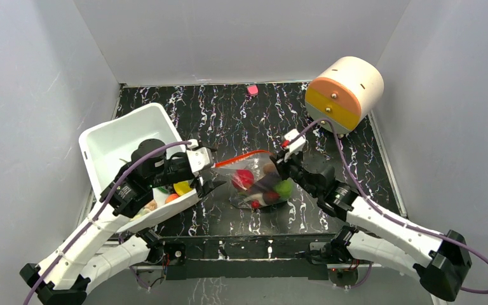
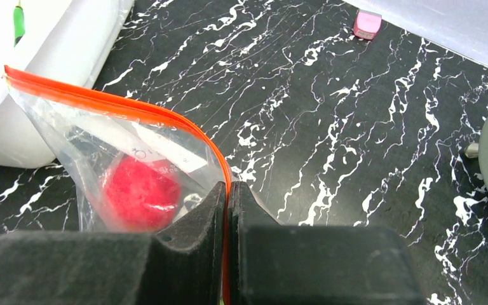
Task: Place the food in the zip-top bag and seal the zipper
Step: Zip the zipper food storage bag at the center of the board, then place the zipper food storage bag at the center of the board.
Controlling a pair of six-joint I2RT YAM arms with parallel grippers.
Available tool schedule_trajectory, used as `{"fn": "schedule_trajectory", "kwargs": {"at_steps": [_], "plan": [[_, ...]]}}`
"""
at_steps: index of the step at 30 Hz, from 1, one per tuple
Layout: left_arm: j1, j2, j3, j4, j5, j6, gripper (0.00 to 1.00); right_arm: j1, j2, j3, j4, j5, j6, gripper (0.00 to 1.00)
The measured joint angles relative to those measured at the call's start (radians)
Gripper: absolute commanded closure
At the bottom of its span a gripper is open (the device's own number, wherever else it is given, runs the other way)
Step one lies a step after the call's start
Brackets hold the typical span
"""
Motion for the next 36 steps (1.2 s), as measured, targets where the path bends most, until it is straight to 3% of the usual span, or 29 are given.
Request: {"fn": "schedule_trajectory", "kwargs": {"at_steps": [6,14,21,23,24,27,31,36], "plan": [[0.000,-0.038,-0.019,0.008,-0.064,-0.049,0.01,-0.038,0.137,0.052,0.085,-0.013,-0.021,1.00],[0.000,-0.031,-0.030,0.004,-0.236,-0.219,0.02,-0.136,0.294,0.089,0.165,-0.079,-0.002,1.00],[0.000,-0.017,-0.028,0.003,-0.363,-0.350,0.02,-0.201,0.422,0.120,0.221,-0.094,0.032,0.92],[0.000,-0.005,-0.026,0.001,-0.397,-0.382,0.01,-0.209,0.457,0.131,0.224,-0.092,0.037,0.83],[0.000,0.000,-0.025,-0.008,-0.437,-0.424,0.02,-0.211,0.468,0.135,0.223,-0.092,0.039,0.55],[0.000,0.003,-0.025,-0.011,-0.473,-0.474,0.02,-0.215,0.464,0.153,0.203,-0.097,0.055,0.39],[0.000,0.002,-0.025,-0.010,-0.549,-0.550,0.02,-0.215,0.381,0.175,0.124,-0.132,0.057,0.05],[0.000,0.003,0.005,-0.015,-0.616,-0.617,0.02,-0.214,0.183,0.190,0.017,-0.201,0.104,0.02]]}}
